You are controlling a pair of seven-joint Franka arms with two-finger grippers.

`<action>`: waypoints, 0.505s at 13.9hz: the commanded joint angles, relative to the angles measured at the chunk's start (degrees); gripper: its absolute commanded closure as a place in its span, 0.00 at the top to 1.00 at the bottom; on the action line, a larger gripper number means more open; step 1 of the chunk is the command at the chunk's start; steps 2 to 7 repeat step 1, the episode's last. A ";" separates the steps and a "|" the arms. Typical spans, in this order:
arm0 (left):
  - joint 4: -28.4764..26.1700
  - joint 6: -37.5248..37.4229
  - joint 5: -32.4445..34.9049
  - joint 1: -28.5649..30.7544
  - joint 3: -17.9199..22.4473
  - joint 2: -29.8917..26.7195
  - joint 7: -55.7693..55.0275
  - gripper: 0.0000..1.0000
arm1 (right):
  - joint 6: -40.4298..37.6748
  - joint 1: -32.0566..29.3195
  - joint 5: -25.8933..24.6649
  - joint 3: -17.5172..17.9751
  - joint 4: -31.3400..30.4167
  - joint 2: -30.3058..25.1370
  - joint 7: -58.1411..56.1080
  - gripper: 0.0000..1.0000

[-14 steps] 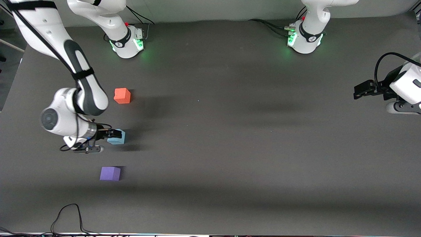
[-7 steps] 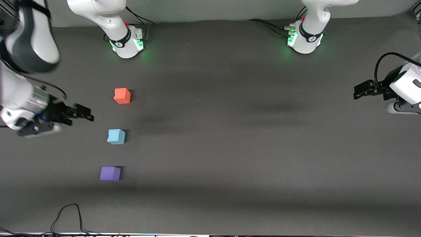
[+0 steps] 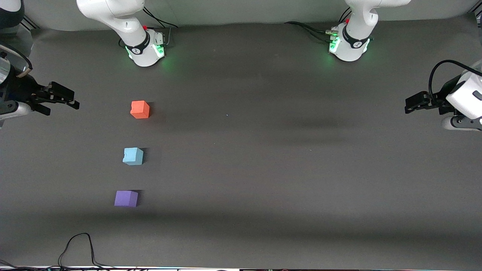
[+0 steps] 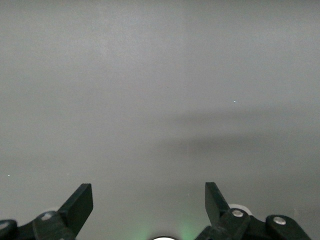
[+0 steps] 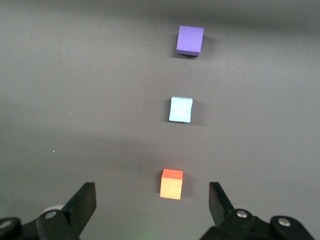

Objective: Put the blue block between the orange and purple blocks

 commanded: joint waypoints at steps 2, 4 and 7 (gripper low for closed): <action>-0.91 0.35 0.35 0.10 -0.13 -0.72 -0.06 1.00 | -0.85 1.36 -0.93 -0.66 0.44 -0.18 1.46 1.00; -0.91 0.35 0.35 0.10 -0.13 -0.72 -0.06 1.00 | -0.85 1.36 -0.93 -0.66 0.44 -0.18 1.46 1.00; -0.91 0.35 0.35 0.10 -0.13 -0.72 -0.06 1.00 | -0.85 1.36 -0.93 -0.66 0.44 -0.18 1.46 1.00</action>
